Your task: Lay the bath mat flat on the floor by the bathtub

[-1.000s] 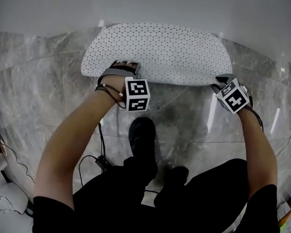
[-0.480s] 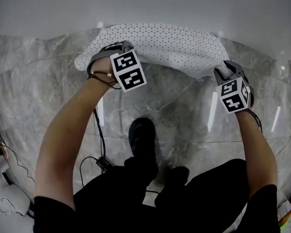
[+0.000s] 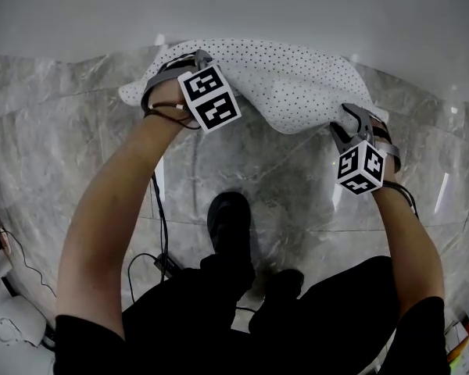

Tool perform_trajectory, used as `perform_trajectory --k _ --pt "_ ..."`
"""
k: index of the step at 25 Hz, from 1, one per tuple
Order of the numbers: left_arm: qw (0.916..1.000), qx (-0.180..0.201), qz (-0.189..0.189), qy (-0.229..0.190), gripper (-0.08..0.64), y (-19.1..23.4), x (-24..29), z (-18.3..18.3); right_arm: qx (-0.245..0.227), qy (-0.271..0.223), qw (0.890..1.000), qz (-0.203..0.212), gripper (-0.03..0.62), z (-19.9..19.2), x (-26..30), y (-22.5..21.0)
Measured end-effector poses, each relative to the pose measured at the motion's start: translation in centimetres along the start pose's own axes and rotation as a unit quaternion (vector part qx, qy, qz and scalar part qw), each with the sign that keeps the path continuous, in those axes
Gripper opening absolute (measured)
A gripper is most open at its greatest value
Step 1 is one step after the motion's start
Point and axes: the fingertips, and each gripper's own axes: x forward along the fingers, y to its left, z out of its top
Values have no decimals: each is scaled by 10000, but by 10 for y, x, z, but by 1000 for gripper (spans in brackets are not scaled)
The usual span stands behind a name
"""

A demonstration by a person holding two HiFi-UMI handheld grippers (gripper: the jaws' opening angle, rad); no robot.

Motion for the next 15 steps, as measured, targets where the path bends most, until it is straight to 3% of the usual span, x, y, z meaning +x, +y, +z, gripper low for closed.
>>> perform_trajectory --k 2,5,6,9,12,15 --pt "9991 284 316 -83 198 3 -3 3 121 64 9999 -2 207 -3 8 -2" --pt "9933 559 917 -420 252 11 -17 9 431 216 9983 -342 179 -9 13 -28" --pt "9894 675 1158 -563 258 11 -24 10 666 251 9967 -387 161 -12 15 -36" --pt "9721 1275 1753 -893 258 -7 -43 13 1412 329 9892 -219 188 -22 25 -45" --pt "9633 1769 1754 -1001 213 -39 -47 16 1594 345 9864 -225 196 -24 31 -48" --pt "9693 1702 1464 -998 206 -54 -43 18 1639 351 9857 -156 183 -20 36 -46"
